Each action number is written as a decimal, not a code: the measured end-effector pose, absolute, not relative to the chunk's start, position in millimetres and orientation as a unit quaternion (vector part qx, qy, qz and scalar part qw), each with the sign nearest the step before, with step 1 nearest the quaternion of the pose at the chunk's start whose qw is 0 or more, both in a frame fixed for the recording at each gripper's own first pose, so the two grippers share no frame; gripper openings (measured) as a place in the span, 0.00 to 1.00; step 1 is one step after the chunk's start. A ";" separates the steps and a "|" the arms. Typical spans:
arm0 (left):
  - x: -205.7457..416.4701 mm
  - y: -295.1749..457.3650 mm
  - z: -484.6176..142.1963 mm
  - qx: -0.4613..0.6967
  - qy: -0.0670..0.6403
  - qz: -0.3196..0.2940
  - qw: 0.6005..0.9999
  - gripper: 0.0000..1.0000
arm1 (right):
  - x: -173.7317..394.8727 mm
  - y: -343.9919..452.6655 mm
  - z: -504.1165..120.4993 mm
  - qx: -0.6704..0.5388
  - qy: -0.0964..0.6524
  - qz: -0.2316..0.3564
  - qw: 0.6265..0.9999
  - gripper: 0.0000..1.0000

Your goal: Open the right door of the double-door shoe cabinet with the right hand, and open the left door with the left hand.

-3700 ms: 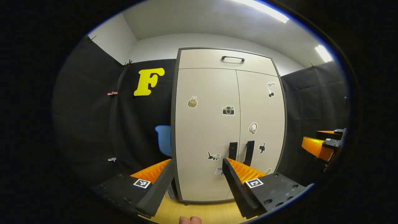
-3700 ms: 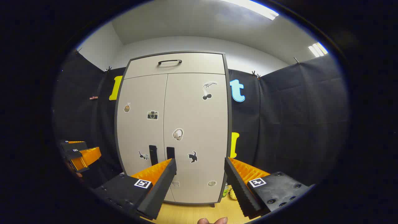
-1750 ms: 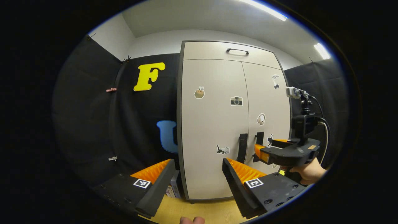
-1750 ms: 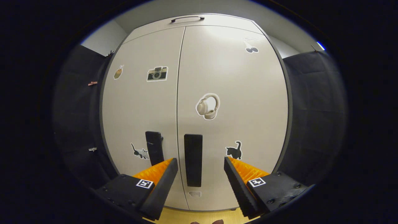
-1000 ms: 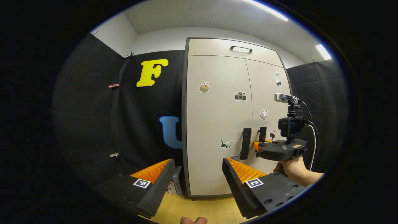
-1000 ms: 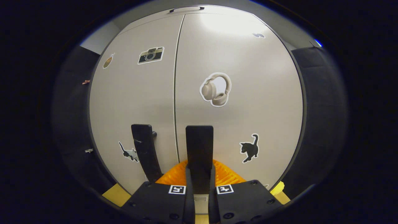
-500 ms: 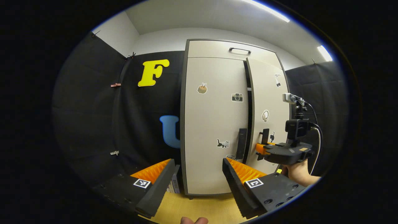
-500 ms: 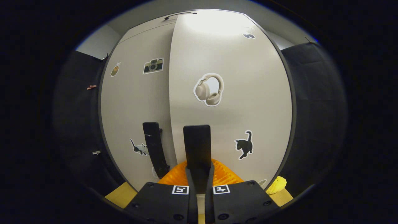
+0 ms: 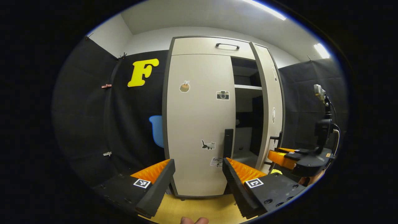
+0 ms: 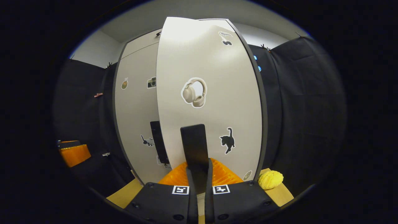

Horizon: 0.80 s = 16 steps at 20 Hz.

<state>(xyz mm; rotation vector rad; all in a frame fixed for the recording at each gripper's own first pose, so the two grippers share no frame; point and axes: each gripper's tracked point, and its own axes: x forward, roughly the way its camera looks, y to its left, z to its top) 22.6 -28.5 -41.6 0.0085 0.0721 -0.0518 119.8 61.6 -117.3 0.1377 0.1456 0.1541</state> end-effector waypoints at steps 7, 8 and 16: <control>34.6 -77.7 -32.7 0.007 0.025 -0.054 0.998 0.95 | 88.9 5.9 -111.0 0.055 0.073 0.061 0.994 0.12; 36.5 -84.2 -31.6 0.009 0.023 -0.058 0.998 0.95 | 85.4 -2.0 -109.9 0.051 0.074 0.056 0.994 0.12; 52.5 -124.5 -35.2 0.013 0.025 -0.078 0.997 0.92 | 83.5 -73.9 -98.8 0.029 0.067 -0.003 0.997 0.08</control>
